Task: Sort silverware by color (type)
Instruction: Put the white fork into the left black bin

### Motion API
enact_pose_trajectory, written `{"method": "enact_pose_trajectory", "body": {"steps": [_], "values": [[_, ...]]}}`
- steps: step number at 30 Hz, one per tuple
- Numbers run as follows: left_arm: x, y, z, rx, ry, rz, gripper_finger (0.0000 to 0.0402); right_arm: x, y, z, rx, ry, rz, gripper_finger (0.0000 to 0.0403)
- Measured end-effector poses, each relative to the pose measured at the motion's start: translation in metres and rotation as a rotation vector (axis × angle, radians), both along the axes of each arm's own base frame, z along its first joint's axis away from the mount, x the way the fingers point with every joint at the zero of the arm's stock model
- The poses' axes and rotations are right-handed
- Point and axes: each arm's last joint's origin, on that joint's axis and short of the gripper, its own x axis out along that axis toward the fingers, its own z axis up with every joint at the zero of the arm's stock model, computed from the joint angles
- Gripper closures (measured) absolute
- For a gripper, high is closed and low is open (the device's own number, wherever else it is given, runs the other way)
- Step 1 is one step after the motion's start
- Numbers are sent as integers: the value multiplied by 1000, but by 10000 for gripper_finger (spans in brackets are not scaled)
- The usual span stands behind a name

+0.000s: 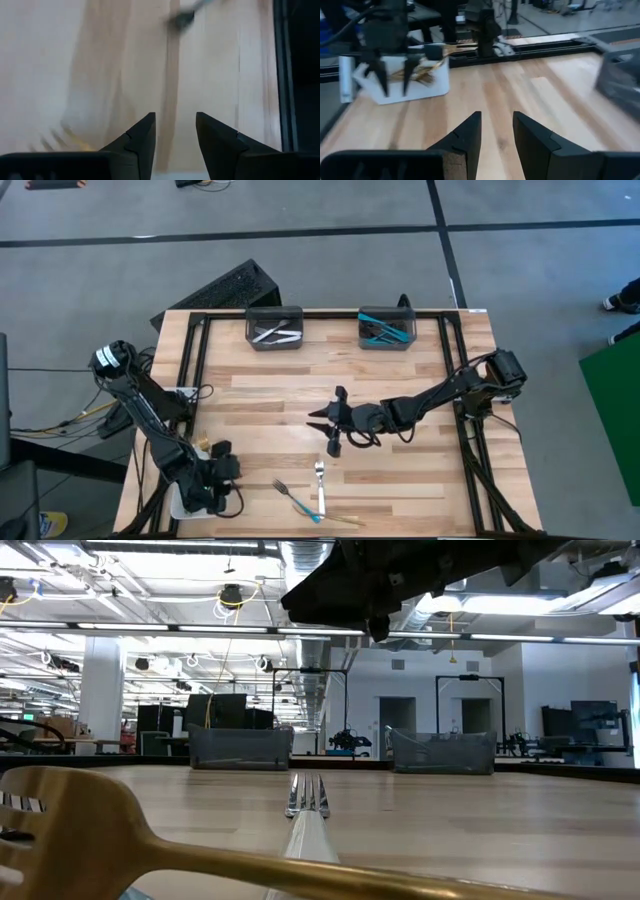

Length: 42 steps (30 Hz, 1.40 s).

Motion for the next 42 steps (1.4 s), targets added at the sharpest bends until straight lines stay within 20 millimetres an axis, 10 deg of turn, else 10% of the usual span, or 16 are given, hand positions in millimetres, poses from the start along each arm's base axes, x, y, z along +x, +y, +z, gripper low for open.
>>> {"method": "enact_pose_trajectory", "body": {"steps": [15,22,42], "values": [[40,22,15,320,-286,8,275,-18,37,-31,130,261,98,259],[58,44,20,471,-405,237,275,-12,22,-45,364,272,-79,223],[84,67,19,425,-340,197,275,2,35,-108,521,406,84,213]]}}
